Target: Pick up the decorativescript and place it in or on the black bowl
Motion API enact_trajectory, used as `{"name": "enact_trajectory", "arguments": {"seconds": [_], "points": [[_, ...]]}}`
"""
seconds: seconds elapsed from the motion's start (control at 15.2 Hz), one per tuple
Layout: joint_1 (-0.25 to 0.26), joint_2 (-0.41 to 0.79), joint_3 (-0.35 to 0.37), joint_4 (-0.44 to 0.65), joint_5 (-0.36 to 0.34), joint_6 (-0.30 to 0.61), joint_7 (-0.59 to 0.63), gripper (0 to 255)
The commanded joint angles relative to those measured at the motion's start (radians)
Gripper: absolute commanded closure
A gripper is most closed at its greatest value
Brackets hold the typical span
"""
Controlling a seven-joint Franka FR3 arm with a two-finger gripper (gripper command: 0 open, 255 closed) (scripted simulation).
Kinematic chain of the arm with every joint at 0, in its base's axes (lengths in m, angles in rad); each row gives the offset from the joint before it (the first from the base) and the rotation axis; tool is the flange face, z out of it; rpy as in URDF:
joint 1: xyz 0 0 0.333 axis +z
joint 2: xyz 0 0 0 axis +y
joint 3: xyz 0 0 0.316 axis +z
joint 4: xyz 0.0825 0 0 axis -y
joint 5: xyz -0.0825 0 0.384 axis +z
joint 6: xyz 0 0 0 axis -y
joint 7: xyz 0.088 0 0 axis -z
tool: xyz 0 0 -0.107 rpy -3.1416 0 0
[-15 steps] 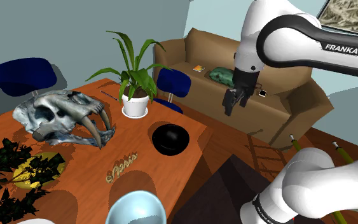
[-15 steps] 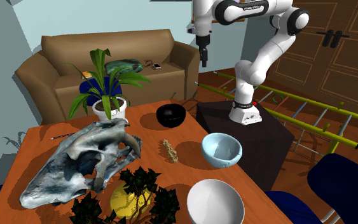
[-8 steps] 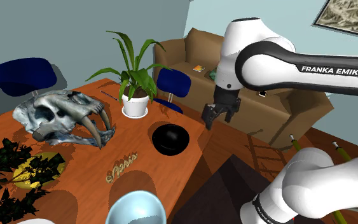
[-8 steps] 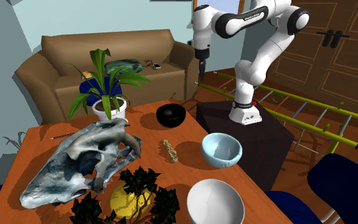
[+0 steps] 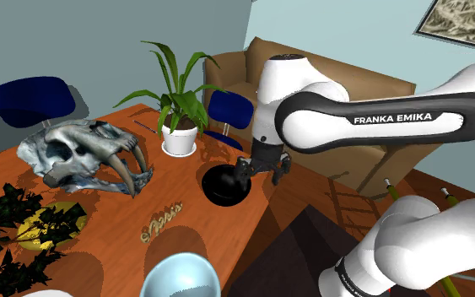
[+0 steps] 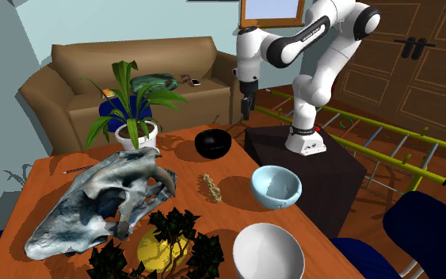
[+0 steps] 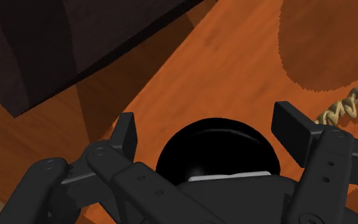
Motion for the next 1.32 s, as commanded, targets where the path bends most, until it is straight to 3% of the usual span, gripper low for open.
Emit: {"name": "enact_trajectory", "arguments": {"seconds": [0.0,0.4,0.73,0.92,1.25], "points": [[-0.009,0.077,0.046,0.016,0.016,0.075,0.086,0],[-0.043,0.302,0.16,0.089,0.0,0.254,0.34,0],[-0.067,0.522,0.221,0.191,-0.106,0.379,0.585,0],[-0.057,0.658,0.223,0.271,-0.2,0.432,0.741,0],[0.013,0.871,0.165,0.431,-0.339,0.484,0.969,0]]}}
